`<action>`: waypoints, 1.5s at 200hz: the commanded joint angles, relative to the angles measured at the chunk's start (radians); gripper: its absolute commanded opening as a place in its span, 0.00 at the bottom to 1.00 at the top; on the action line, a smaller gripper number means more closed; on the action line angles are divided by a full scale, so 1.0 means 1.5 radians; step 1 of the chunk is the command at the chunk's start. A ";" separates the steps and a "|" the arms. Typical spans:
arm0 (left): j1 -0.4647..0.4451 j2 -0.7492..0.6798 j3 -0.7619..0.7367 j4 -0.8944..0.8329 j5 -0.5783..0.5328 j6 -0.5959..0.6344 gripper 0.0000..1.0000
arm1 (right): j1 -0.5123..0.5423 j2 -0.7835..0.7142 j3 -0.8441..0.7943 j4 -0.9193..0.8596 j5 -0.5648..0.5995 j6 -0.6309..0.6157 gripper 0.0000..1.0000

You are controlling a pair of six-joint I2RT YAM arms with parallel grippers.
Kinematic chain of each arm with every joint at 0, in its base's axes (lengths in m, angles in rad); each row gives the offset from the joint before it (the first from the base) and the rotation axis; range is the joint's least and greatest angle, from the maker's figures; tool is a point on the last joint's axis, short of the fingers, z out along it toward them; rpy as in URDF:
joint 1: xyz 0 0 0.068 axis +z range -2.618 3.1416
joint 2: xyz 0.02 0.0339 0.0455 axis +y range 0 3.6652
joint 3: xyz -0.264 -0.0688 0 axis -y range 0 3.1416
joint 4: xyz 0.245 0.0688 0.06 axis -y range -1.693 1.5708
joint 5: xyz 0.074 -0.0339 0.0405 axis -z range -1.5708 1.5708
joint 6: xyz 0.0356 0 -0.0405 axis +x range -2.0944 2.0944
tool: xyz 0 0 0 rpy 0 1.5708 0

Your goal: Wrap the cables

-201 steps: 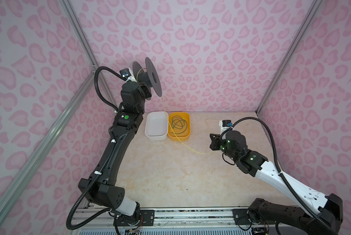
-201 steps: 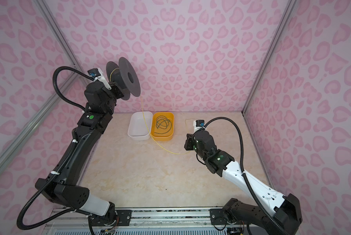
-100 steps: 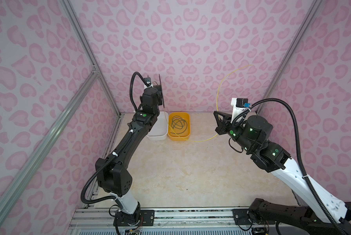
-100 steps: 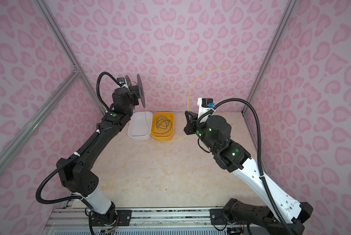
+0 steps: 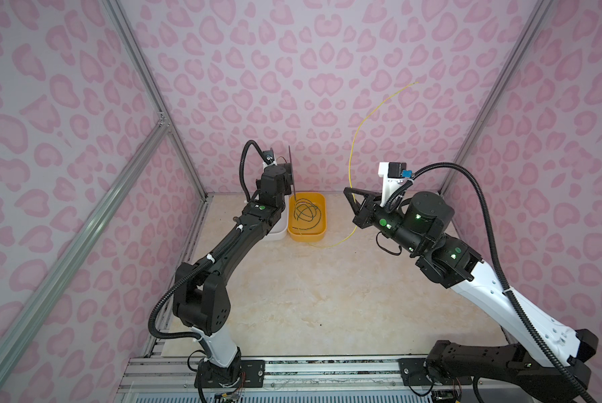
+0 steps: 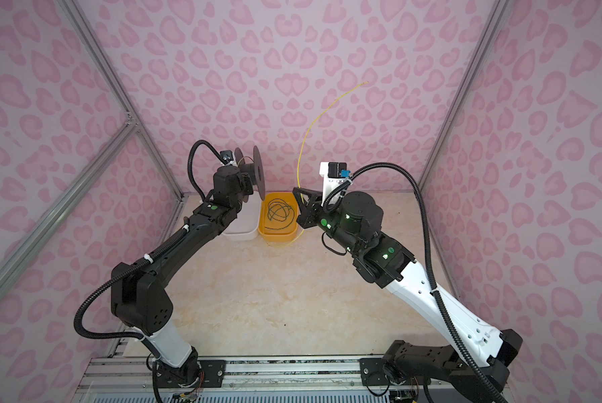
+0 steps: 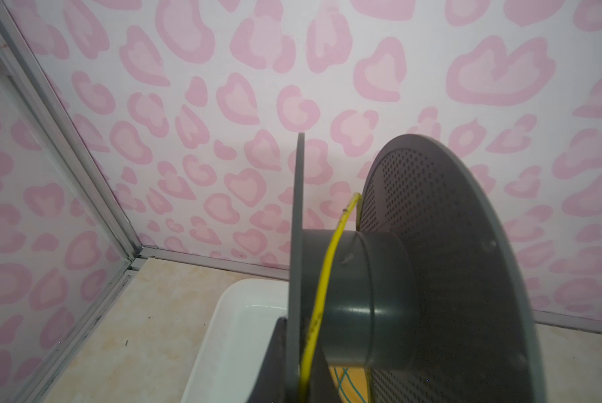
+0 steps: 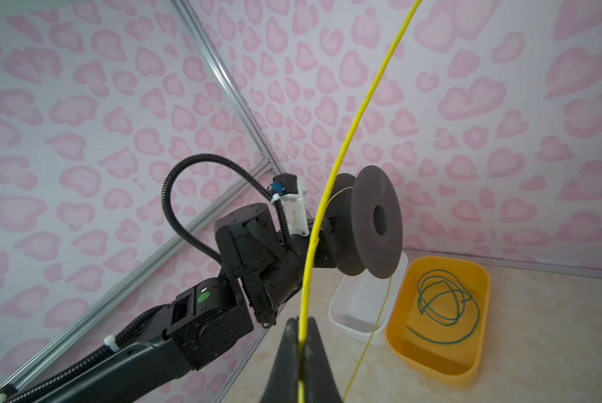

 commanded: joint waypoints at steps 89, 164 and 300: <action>-0.002 -0.013 -0.067 0.158 0.043 -0.069 0.04 | 0.006 0.034 0.005 0.169 -0.069 0.111 0.00; -0.031 -0.006 -0.121 0.185 0.009 -0.028 0.04 | -0.040 0.108 0.176 0.150 -0.135 0.138 0.00; -0.128 0.013 -0.201 0.262 -0.082 0.070 0.04 | -0.138 0.165 0.373 0.087 -0.169 0.191 0.00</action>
